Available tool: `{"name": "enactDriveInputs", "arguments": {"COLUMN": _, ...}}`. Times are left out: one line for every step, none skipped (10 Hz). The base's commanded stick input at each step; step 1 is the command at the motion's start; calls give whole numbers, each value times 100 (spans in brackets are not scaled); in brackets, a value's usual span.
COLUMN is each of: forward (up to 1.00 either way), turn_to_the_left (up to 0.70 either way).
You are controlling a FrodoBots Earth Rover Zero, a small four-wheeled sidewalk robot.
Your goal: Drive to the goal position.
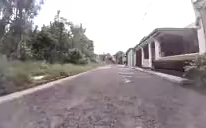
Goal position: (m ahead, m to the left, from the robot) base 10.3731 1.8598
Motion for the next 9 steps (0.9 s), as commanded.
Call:
{"name": "enactDriveInputs", "arguments": {"forward": 100, "turn_to_the_left": 0}}
{"name": "enactDriveInputs", "arguments": {"forward": 100, "turn_to_the_left": 0}}
{"name": "enactDriveInputs", "arguments": {"forward": 100, "turn_to_the_left": 0}}
{"name": "enactDriveInputs", "arguments": {"forward": 100, "turn_to_the_left": 0}}
{"name": "enactDriveInputs", "arguments": {"forward": 100, "turn_to_the_left": 0}}
{"name": "enactDriveInputs", "arguments": {"forward": 100, "turn_to_the_left": -5}}
{"name": "enactDriveInputs", "arguments": {"forward": 100, "turn_to_the_left": -9}}
{"name": "enactDriveInputs", "arguments": {"forward": 100, "turn_to_the_left": -6}}
{"name": "enactDriveInputs", "arguments": {"forward": 100, "turn_to_the_left": -11}}
